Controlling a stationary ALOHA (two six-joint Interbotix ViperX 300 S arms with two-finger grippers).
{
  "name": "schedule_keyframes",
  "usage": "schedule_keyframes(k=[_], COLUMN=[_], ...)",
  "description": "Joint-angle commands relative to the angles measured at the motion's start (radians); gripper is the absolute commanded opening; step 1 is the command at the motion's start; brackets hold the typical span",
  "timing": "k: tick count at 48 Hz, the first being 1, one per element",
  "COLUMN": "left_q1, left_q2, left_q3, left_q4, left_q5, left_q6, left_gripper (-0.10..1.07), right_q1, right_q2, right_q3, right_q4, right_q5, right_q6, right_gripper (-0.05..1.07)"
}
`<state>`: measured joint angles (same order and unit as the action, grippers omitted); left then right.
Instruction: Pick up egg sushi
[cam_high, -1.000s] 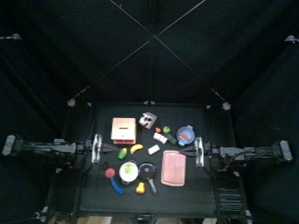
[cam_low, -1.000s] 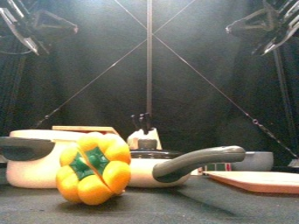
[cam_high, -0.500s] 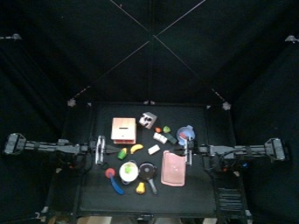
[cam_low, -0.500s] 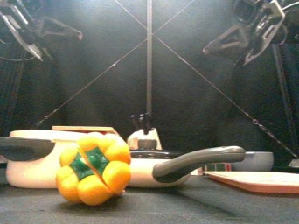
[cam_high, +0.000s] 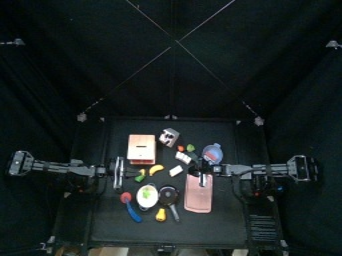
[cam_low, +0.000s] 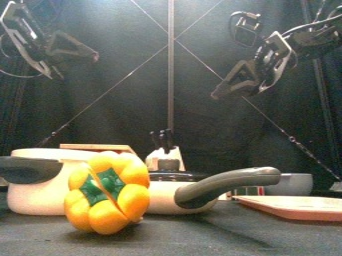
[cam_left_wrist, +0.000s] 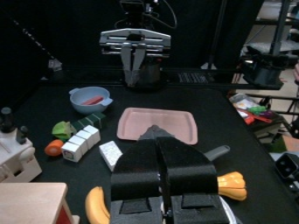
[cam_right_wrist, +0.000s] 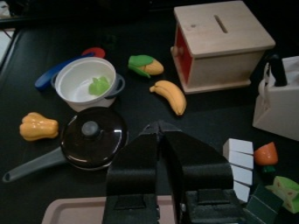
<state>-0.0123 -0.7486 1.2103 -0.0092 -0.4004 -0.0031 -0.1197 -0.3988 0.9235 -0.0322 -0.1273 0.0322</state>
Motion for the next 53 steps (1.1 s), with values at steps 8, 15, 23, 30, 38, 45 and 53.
schedule_keyframes(k=[8,15,23,30,38,45,53], left_q1=[-0.003,-0.003,-0.003,-0.003,-0.003,-0.003,-0.003], left_q2=[0.008,0.008,0.006,0.006,0.008,0.008,0.008], left_q3=[-0.031,-0.031,-0.032,-0.034,-0.035,-0.041,-0.038], left_q4=[-0.002,0.000,-0.002,0.000,0.002,0.002,0.015], left_q5=[-0.005,-0.005,-0.005,-0.009,-0.011,-0.011,0.008], left_q6=[0.002,0.000,0.002,0.002,0.006,0.006,0.008], left_gripper=[0.00,0.00,0.00,0.00,0.00,0.00,0.00], right_q1=[-0.021,-0.043,-0.043,-0.044,-0.044,-0.048,-0.055], right_q2=[0.091,0.153,0.212,0.241,0.276,0.322,0.385], right_q3=[-0.063,-0.094,-0.147,-0.204,-0.284,-0.357,-0.433], right_q4=[-0.026,-0.063,-0.098,-0.100,-0.097,-0.100,-0.101], right_q5=[0.026,0.060,0.127,0.235,0.407,0.537,0.627], right_q6=[-0.006,-0.003,-0.002,0.000,-0.008,-0.018,-0.025], right_gripper=[0.13,0.40,0.69,0.87,0.95,0.95,0.96])
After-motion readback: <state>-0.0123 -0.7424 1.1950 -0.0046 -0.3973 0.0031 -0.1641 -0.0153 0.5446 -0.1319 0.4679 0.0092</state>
